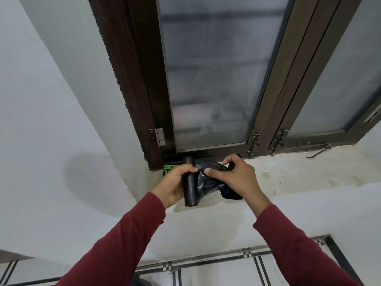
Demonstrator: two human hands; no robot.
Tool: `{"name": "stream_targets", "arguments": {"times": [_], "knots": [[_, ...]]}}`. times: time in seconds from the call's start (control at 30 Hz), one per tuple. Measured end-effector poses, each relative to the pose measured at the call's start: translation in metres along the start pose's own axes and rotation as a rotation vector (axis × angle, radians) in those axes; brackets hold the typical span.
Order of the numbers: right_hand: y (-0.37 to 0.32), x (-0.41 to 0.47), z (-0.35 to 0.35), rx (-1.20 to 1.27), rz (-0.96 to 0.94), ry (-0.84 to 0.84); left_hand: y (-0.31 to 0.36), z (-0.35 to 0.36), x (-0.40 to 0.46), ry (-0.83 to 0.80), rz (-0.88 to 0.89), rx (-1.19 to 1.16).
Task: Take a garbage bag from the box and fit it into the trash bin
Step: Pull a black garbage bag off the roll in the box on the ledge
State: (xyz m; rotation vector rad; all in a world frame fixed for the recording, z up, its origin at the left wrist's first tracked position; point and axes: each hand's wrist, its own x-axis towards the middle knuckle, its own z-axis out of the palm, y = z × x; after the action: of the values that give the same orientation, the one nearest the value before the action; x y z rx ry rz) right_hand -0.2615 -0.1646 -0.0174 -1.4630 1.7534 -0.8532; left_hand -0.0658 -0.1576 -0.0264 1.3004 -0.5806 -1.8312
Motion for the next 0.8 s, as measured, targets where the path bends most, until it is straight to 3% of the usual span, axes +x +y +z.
{"name": "stream_targets", "arguments": {"times": [0.13, 0.3, 0.43, 0.57, 0.8], "knots": [[-0.001, 0.002, 0.000, -0.113, -0.032, -0.089, -0.003, 0.002, 0.005, 0.027, 0.058, 0.047], [0.008, 0.004, 0.006, 0.232, 0.062, -0.196, -0.006, -0.001, 0.011, 0.038, 0.120, 0.109], [0.010, 0.003, 0.010, 0.470, -0.050, -0.234, -0.009, 0.001, 0.013, 0.063, 0.171, 0.123], [0.011, 0.000, 0.009, 0.524, -0.163, -0.293, -0.007, 0.002, 0.011, 0.038, 0.174, 0.097], [0.013, 0.001, 0.017, 0.528, -0.064, -0.220, -0.003, 0.003, 0.011, 0.041, 0.165, 0.159]]}}
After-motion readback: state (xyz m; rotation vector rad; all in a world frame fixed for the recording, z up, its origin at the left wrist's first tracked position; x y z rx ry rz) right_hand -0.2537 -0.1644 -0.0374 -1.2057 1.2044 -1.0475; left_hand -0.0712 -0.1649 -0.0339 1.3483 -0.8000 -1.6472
